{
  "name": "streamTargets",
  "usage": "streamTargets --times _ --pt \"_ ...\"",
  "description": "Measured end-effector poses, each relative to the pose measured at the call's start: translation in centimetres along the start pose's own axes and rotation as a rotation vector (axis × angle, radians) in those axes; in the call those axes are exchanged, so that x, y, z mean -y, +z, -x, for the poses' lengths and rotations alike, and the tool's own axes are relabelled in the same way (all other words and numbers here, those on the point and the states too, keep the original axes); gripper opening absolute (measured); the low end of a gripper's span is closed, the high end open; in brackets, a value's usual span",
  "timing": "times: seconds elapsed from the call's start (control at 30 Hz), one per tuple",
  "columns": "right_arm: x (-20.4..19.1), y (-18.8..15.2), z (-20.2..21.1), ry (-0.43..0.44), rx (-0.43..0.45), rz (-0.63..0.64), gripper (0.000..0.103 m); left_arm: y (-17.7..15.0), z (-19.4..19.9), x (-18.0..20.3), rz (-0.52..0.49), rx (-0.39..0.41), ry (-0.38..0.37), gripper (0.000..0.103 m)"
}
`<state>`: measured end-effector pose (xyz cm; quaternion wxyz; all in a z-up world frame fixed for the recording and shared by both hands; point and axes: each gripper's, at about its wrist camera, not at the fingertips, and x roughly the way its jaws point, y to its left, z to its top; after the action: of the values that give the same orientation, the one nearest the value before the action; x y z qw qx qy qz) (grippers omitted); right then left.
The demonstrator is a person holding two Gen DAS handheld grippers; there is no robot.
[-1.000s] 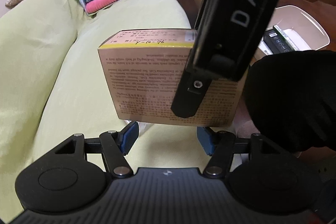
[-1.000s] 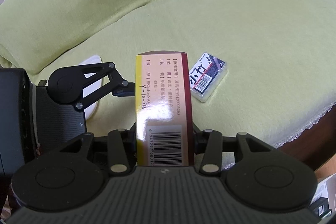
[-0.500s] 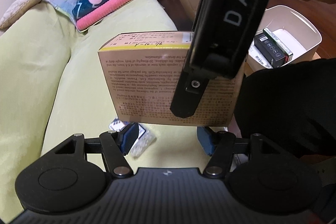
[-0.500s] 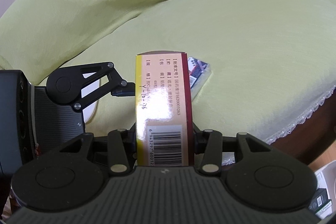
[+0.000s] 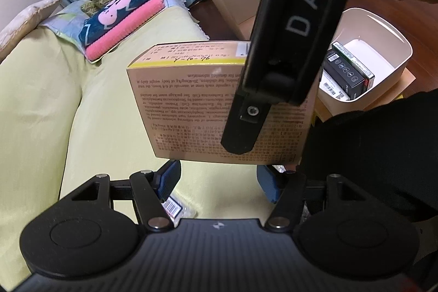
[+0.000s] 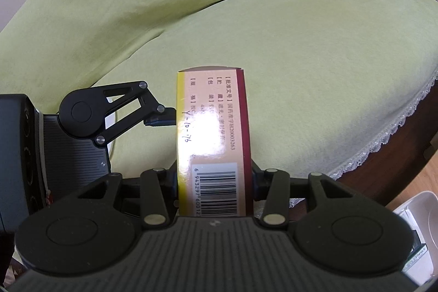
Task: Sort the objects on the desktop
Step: 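Carry the pink-beige box with the right gripper over the white basin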
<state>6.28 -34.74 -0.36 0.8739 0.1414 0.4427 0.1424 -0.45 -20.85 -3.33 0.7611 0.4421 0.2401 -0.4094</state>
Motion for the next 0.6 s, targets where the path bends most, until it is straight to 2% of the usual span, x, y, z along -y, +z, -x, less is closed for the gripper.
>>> streamTargets --times 0.47,0.6 --pt "2.5 -1.1 2.4 -0.026 0.034 -0.071 0.04 2.9 -1.4 1.3 -0.046 0.011 -0.026 0.064" --pt "3.4 -1.6 2.8 -0.036 0.04 -0.095 0.04 3.4 -1.9 1.6 -0.058 0.018 -0.04 0.071"
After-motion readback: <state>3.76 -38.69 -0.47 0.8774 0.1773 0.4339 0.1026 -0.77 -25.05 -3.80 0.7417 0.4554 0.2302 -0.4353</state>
